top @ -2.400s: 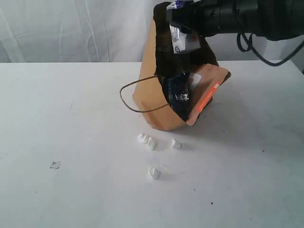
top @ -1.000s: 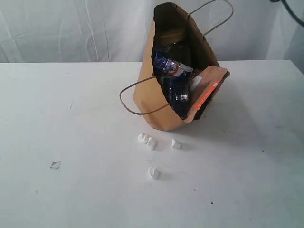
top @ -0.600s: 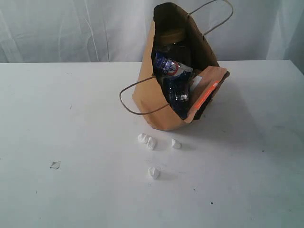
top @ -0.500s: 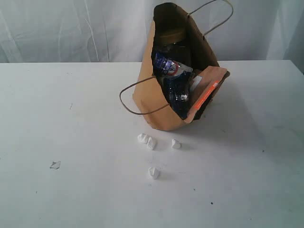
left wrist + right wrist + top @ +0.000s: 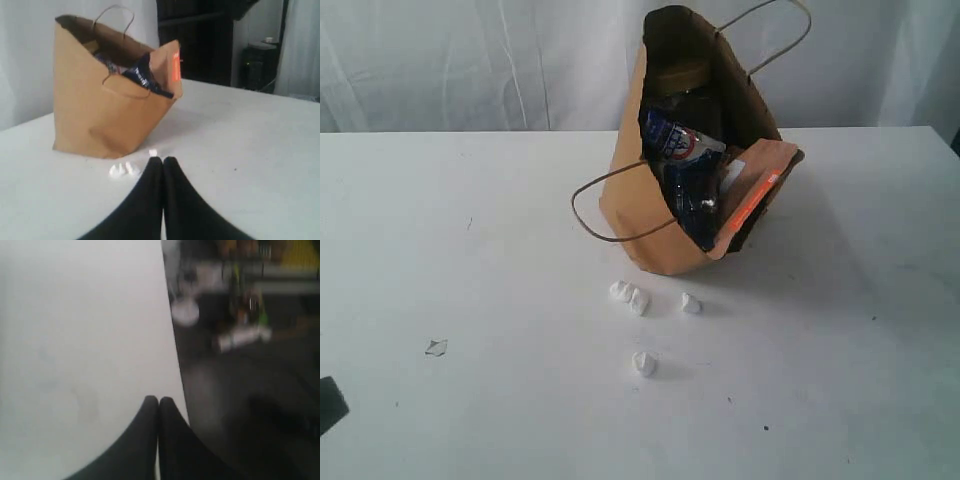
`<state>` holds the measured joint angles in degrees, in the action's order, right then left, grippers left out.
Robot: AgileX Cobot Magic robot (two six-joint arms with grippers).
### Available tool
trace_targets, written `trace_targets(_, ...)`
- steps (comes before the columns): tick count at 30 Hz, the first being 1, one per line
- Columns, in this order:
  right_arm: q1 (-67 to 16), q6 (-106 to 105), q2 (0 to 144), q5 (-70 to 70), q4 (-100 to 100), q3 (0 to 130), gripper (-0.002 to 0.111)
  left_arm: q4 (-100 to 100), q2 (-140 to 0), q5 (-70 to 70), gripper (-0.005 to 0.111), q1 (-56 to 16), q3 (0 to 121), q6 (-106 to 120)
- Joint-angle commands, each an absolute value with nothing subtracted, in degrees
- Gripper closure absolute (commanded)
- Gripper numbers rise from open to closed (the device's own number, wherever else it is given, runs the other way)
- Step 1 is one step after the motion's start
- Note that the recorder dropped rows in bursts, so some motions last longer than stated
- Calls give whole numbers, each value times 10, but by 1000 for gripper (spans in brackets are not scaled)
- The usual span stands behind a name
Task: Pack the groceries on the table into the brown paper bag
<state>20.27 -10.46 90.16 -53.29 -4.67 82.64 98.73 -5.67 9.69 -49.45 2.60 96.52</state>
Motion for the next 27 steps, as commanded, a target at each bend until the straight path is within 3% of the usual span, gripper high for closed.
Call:
trace_targets(1,221,-77,965,-688,-72,804,108,999,-58,205,107,-493,0,940)
trace_targets(6,172,-134,958,-605,38,706,108,999,-58,268,107,-493,2,905)
trace_targets(16,18,-137,858,-299,23,483,108,999,-58,257,107,-493,2,913)
trace_targets(19,-27,-199,841,-278,56,447,108,999,-53,257,107,-490,2,913)
trace_targets(23,-82,-336,843,-281,169,423,108,999,-33,224,107,-415,1,913)
trace_targets(27,-129,-475,844,-278,284,422,108,999,-33,200,107,-284,1,913)
